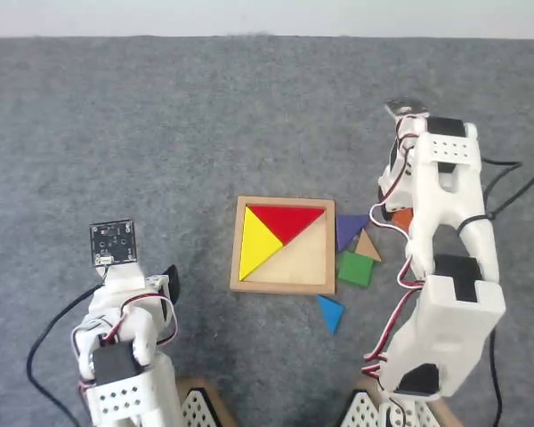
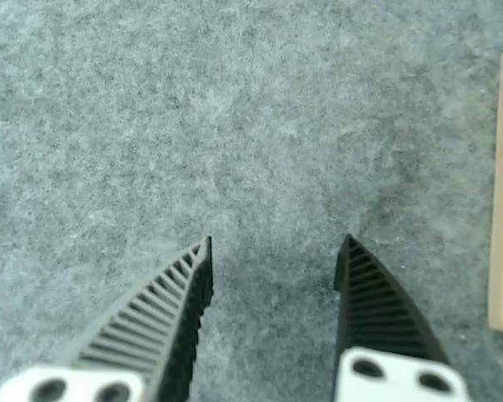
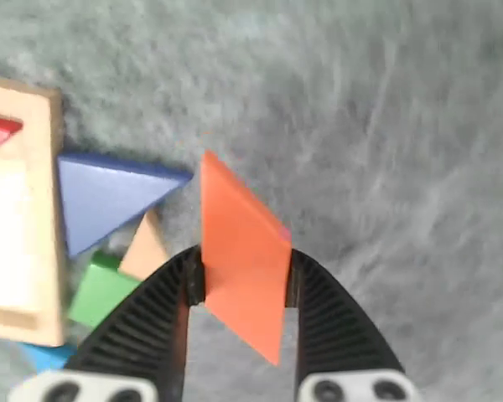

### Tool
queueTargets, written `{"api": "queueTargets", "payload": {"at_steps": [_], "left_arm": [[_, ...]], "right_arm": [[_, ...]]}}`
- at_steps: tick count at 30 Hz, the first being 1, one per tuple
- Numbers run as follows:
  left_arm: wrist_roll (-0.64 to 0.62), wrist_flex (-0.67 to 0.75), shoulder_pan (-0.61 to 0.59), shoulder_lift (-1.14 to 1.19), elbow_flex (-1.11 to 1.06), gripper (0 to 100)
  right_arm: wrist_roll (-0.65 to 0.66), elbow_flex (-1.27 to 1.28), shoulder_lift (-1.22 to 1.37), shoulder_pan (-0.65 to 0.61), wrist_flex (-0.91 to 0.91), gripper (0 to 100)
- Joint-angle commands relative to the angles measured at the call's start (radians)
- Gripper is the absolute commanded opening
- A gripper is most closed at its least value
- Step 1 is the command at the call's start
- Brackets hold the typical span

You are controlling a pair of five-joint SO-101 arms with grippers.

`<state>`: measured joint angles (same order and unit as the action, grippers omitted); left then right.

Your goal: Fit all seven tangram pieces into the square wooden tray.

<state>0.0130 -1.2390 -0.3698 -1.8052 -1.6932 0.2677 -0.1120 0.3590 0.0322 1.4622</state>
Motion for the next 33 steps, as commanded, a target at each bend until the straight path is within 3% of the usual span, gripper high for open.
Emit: {"api": "queueTargets", "payload": {"at_steps": [1,6,10,15,18,20,28,33], "left_arm": [[0.005,-0.005,-0.005,-0.018,0.010,23],[0.005,-0.005,-0.005,-0.018,0.010,23],[0.005,-0.005,-0.005,-0.018,0.010,23],[0.005,-0.005,-0.005,-0.018,0.010,23],[0.005,-0.005,-0.005,-0.018,0.010,23],[0.005,-0.005,-0.005,-0.018,0.010,23],[0.005,-0.005,-0.005,-0.018,0.010,23],[0.005,-0.005,-0.005,-0.018,0.010,23]], "right_arm": [[-0.221,-0.049,-0.012,0.056,0.048,2.9],[-0.393,0.081,-0.007,0.243,-0.128,3.0],[-0.489,0.199,-0.016,0.283,-0.245,3.0],[-0.439,0.140,-0.018,0.343,-0.259,3.1],[-0.287,0.123,-0.016,0.346,-0.259,3.9],[-0.215,0.121,-0.018,0.349,-0.260,7.6],[-0.137,0.098,-0.035,0.363,-0.242,33.5],[-0.132,0.100,-0.157,0.257,-0.168,34.6]]}}
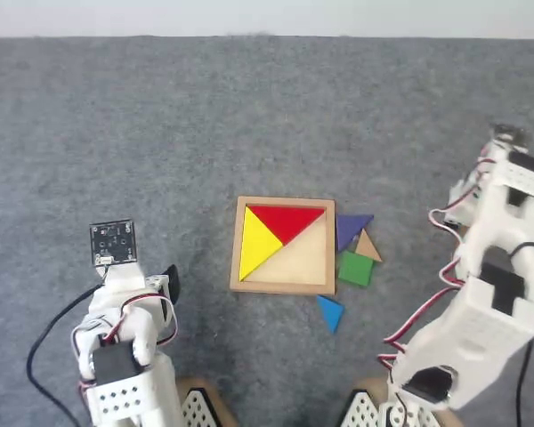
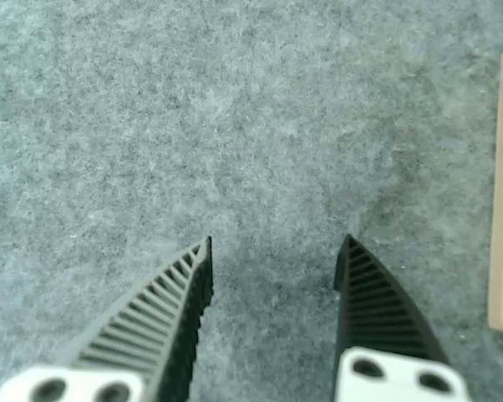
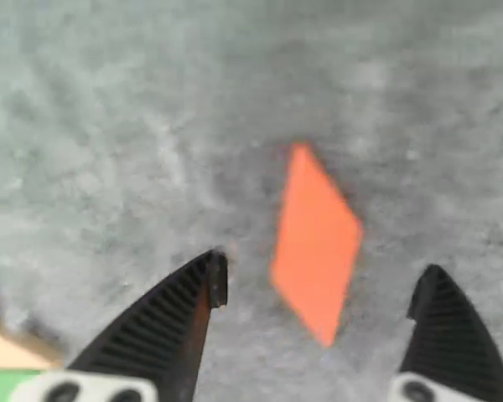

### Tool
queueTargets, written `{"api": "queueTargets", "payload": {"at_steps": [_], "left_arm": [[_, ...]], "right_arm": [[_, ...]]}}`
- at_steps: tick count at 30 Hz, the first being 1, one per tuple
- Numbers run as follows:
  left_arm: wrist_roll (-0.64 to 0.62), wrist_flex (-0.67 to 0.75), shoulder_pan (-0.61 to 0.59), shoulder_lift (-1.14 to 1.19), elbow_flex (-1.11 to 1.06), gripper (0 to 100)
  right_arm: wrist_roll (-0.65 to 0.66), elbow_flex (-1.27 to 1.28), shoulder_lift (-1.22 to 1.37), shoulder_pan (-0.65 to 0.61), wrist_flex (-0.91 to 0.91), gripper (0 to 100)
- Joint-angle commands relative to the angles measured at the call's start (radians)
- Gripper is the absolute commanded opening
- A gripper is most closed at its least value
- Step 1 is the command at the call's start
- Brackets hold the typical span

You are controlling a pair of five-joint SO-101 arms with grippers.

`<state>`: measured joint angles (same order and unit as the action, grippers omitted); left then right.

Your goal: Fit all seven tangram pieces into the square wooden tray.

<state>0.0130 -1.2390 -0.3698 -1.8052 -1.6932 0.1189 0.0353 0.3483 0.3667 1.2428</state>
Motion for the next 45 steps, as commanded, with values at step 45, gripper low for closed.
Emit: {"api": "queueTargets", "payload": {"at_steps": [45], "left_arm": [[0.005,-0.005,-0.005,-0.018,0.010,23]], "right_arm": [[0.049,0.025,0.076,0.016,-0.090,20.3]]}}
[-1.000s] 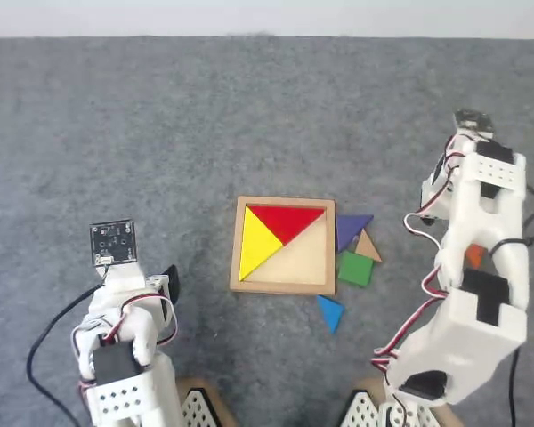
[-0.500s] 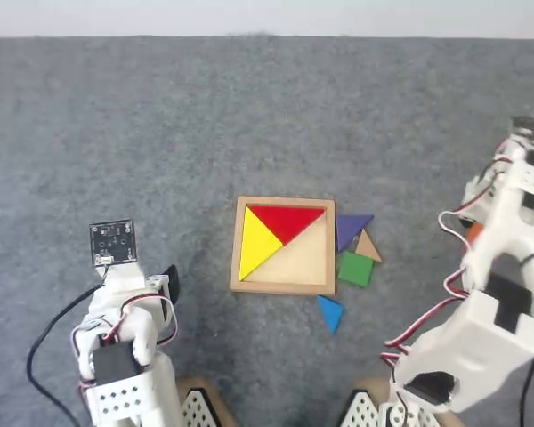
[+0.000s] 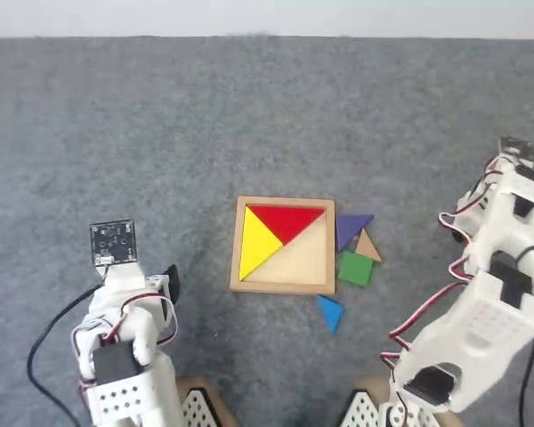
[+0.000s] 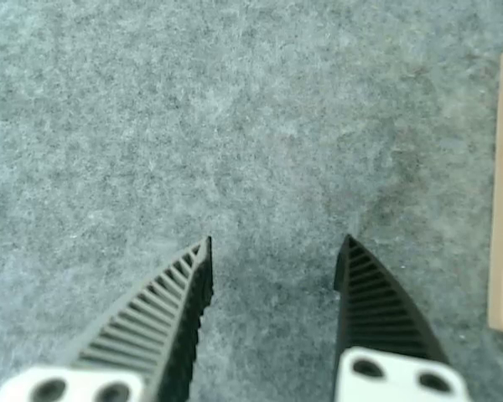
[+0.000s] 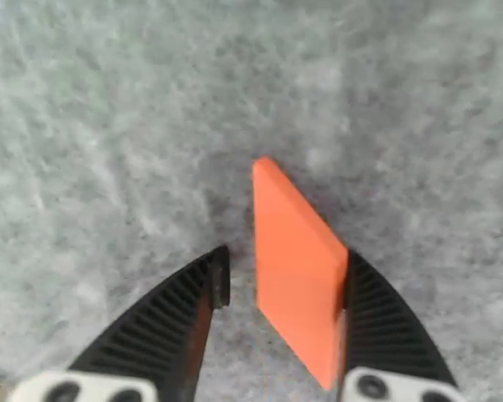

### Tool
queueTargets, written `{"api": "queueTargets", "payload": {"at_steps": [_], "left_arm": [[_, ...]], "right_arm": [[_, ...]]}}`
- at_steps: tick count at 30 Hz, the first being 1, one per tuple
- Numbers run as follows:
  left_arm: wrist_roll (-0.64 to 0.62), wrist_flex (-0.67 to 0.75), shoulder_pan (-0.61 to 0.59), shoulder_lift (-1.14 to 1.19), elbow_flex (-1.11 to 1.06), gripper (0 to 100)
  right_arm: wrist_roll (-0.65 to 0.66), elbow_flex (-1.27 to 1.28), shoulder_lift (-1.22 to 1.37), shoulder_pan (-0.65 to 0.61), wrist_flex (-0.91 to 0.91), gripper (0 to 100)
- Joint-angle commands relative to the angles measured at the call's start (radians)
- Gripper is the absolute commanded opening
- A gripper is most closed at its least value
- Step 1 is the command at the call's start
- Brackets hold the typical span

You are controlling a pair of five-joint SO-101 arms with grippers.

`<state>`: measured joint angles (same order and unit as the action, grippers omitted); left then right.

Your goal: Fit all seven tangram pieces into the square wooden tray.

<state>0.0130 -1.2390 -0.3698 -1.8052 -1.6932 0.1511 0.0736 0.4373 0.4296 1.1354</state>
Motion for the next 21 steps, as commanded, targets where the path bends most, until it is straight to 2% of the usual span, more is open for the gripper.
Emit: {"api": "queueTargets", "payload": {"at_steps": [1,9,16,21], "left_arm": [[0.005,-0.005,-0.005,-0.018,0.010,23],[0.005,-0.005,-0.005,-0.018,0.010,23],[0.005,-0.005,-0.005,-0.018,0.010,23],[0.005,-0.005,-0.005,-0.018,0.010,23]], "right_arm": [[0.017,-0.015,-0.022,-0.051,0.031,20.3],[0.015,-0.012,-0.159,-0.177,0.127,20.3],[0.015,-0.015,-0.176,-0.282,0.153,20.3],[-0.041,-0.032,-0.180,-0.219,0.133,20.3]]}}
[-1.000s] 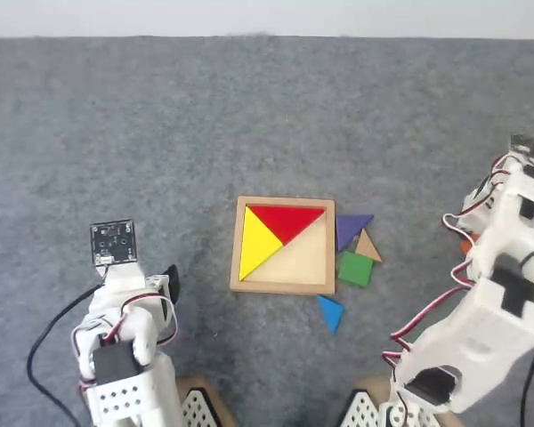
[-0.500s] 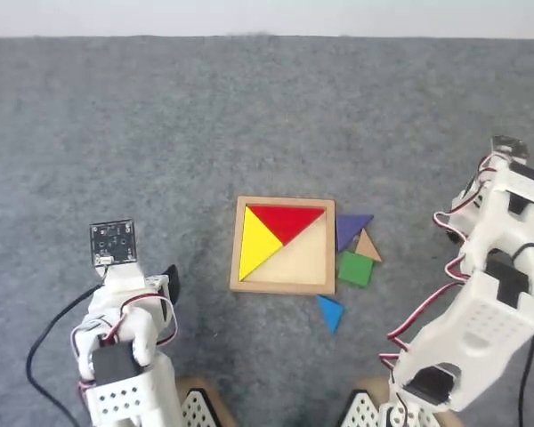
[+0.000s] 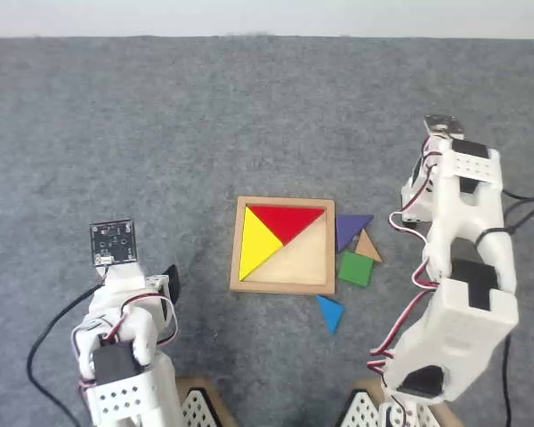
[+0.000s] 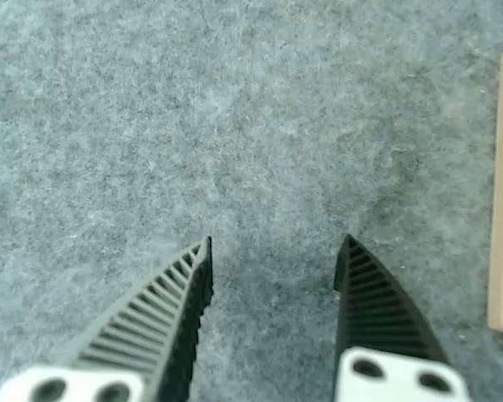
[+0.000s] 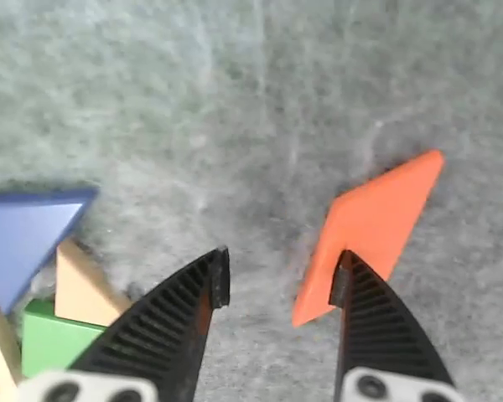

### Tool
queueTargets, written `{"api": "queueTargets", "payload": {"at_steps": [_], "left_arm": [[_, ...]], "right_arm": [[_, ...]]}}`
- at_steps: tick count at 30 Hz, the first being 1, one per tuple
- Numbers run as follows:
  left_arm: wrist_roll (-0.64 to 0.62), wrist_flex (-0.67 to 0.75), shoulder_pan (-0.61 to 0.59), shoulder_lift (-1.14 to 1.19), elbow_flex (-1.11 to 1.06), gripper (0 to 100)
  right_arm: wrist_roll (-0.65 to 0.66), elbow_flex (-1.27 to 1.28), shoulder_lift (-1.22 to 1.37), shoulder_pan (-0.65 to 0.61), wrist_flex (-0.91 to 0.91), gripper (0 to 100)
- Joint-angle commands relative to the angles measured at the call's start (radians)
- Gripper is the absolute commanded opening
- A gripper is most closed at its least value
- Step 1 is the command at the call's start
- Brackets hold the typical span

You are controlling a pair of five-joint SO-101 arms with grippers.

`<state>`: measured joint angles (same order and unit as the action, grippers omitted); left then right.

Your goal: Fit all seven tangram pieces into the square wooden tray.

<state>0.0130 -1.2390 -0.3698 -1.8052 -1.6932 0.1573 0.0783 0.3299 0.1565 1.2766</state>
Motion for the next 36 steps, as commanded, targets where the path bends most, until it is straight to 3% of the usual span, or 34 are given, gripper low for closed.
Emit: {"api": "queueTargets", "payload": {"at_steps": [1,20,27,36], "left_arm": [[0.005,-0.005,-0.005,-0.018,0.010,23],[0.005,-0.005,-0.005,-0.018,0.010,23],[0.005,-0.005,-0.005,-0.018,0.010,23],[0.005,-0.005,-0.005,-0.018,0.010,23]], "right_arm": [[-0.057,-0.048,-0.071,0.076,-0.021,20.3],[-0.014,-0.057,0.131,0.114,-0.094,20.0],[-0.023,-0.051,0.053,0.107,-0.085,7.9],[-0.038,-0.049,-0.117,-0.071,0.104,7.3]]}}
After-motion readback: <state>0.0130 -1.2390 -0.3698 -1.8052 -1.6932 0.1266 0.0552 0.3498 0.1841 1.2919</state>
